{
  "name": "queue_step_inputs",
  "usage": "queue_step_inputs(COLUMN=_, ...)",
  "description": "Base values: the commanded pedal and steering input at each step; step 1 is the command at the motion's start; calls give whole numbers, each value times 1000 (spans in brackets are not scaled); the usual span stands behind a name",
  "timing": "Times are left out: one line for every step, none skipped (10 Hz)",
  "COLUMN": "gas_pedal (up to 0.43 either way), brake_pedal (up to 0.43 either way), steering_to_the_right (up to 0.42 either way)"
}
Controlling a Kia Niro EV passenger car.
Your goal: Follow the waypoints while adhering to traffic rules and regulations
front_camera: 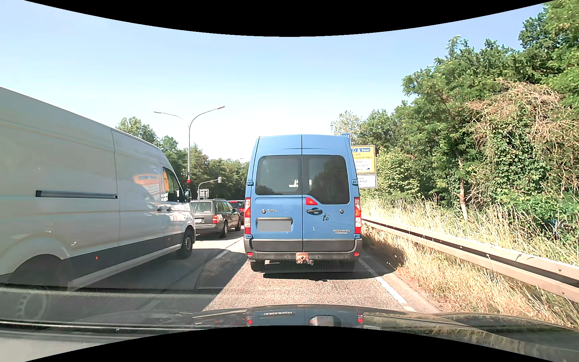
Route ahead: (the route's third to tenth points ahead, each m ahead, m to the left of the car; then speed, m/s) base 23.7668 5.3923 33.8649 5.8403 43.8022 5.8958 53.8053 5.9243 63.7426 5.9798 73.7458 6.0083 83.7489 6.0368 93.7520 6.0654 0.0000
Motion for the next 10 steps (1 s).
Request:
queue_step_inputs(gas_pedal=0, brake_pedal=189, steering_to_the_right=-3)
queue_step_inputs(gas_pedal=0, brake_pedal=189, steering_to_the_right=-2)
queue_step_inputs(gas_pedal=0, brake_pedal=189, steering_to_the_right=-3)
queue_step_inputs(gas_pedal=0, brake_pedal=189, steering_to_the_right=-3)
queue_step_inputs(gas_pedal=0, brake_pedal=183, steering_to_the_right=-3)
queue_step_inputs(gas_pedal=0, brake_pedal=189, steering_to_the_right=-3)
queue_step_inputs(gas_pedal=0, brake_pedal=189, steering_to_the_right=-3)
queue_step_inputs(gas_pedal=0, brake_pedal=189, steering_to_the_right=-3)
queue_step_inputs(gas_pedal=0, brake_pedal=189, steering_to_the_right=-3)
queue_step_inputs(gas_pedal=0, brake_pedal=189, steering_to_the_right=-3)
